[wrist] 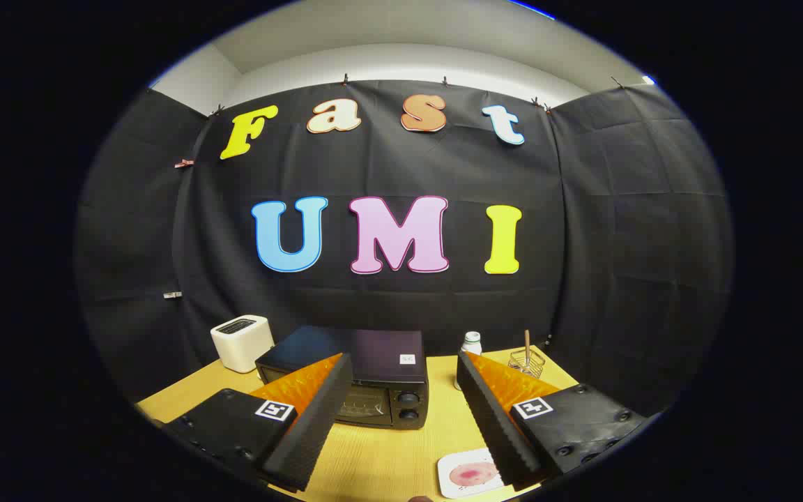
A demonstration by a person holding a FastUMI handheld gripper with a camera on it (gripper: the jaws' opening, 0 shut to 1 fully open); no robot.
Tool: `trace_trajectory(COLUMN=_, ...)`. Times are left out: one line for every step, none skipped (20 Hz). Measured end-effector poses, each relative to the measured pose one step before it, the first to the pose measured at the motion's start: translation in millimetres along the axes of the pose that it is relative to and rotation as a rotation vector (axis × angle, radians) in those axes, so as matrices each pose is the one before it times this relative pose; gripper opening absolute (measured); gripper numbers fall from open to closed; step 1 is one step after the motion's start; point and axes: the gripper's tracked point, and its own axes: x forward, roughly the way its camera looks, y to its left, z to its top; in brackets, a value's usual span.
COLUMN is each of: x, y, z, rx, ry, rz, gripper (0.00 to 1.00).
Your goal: Open the toaster oven, put the food inside, and close the toaster oven door.
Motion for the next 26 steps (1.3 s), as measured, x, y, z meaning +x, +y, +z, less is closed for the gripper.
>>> trace_trajectory(x=-0.18, y=1.41, z=-1.17, rx=-0.00019, ry=0.00299, rz=0.0011, gripper=0.98)
trace_trajectory(x=-0.05, y=1.1, z=-0.37, rx=-0.00231, ry=0.0021, rz=-0.00023, gripper=0.98)
trace_trajectory(x=0.1, y=1.39, z=0.03, rx=-0.00186, ry=0.00002, rz=0.00043, gripper=0.98)
trace_trajectory(x=-0.27, y=1.06, z=0.6, rx=-0.00056, ry=-0.00142, rz=0.00214, gripper=0.98)
trace_trajectory(x=-0.45, y=1.4, z=-0.39, rx=-0.00114, ry=-0.00178, rz=0.00081, gripper=0.98)
trace_trajectory(x=0.26, y=1.33, z=0.44, rx=-0.00204, ry=-0.00144, rz=0.00053, gripper=0.98)
trace_trajectory(x=-0.42, y=0.95, z=0.11, rx=-0.003, ry=0.00033, rz=0.00064, gripper=0.98)
trace_trajectory(x=0.44, y=0.63, z=-0.89, rx=-0.00242, ry=0.00075, rz=0.0012, gripper=0.98)
trace_trajectory(x=0.12, y=1.3, z=-0.96, rx=-0.0025, ry=0.00136, rz=0.00047, gripper=0.98)
trace_trajectory(x=0.22, y=1.01, z=-1.52, rx=-0.00212, ry=0.00257, rz=0.00008, gripper=0.98)
trace_trajectory(x=0.66, y=0.92, z=-1.26, rx=-0.00067, ry=0.00409, rz=0.00193, gripper=0.98)
trace_trajectory(x=1.9, y=1.07, z=0.5, rx=0.00022, ry=0.00268, rz=0.00274, gripper=0.98)
trace_trajectory(x=0.96, y=0.99, z=0.5, rx=-0.00012, ry=0.00213, rz=0.00251, gripper=0.98)
trace_trajectory(x=0.28, y=1.85, z=-1.35, rx=-0.00119, ry=0.00143, rz=0.00393, gripper=0.98)
trace_trajectory(x=0.99, y=2.32, z=-0.36, rx=-0.00201, ry=0.0017, rz=0.00441, gripper=0.98)
trace_trajectory(x=-0.56, y=2.22, z=-1.43, rx=-0.00194, ry=0.00122, rz=0.00368, gripper=0.98)
trace_trajectory(x=0.61, y=1.55, z=-0.85, rx=-0.00054, ry=0.00043, rz=0.00221, gripper=0.98)
trace_trajectory(x=1.27, y=0.77, z=0.53, rx=0.00099, ry=-0.00107, rz=0.00043, gripper=0.98)
trace_trajectory(x=1.73, y=0.81, z=0.75, rx=0.00208, ry=-0.00168, rz=0.00015, gripper=0.98)
trace_trajectory(x=2.03, y=0.83, z=-0.85, rx=0.00179, ry=-0.00018, rz=-0.00013, gripper=0.98)
trace_trajectory(x=2.95, y=0.85, z=-0.68, rx=0.00247, ry=0.00255, rz=-0.00005, gripper=0.98)
trace_trajectory(x=4.7, y=1.37, z=-1.42, rx=0.00575, ry=0.00518, rz=-0.00001, gripper=0.98)
trace_trajectory(x=4.61, y=1.3, z=-1.38, rx=0.01057, ry=0.00872, rz=-0.0008, gripper=0.98)
trace_trajectory(x=4.99, y=2.69, z=-1.35, rx=0.00926, ry=0.00778, rz=-0.00017, gripper=0.98)
trace_trajectory(x=5.01, y=2.12, z=-0.39, rx=0.00381, ry=0.00353, rz=-0.005, gripper=0.98)
trace_trajectory(x=6.44, y=0.34, z=-2.21, rx=-0.00082, ry=0.00849, rz=-0.0108, gripper=0.98)
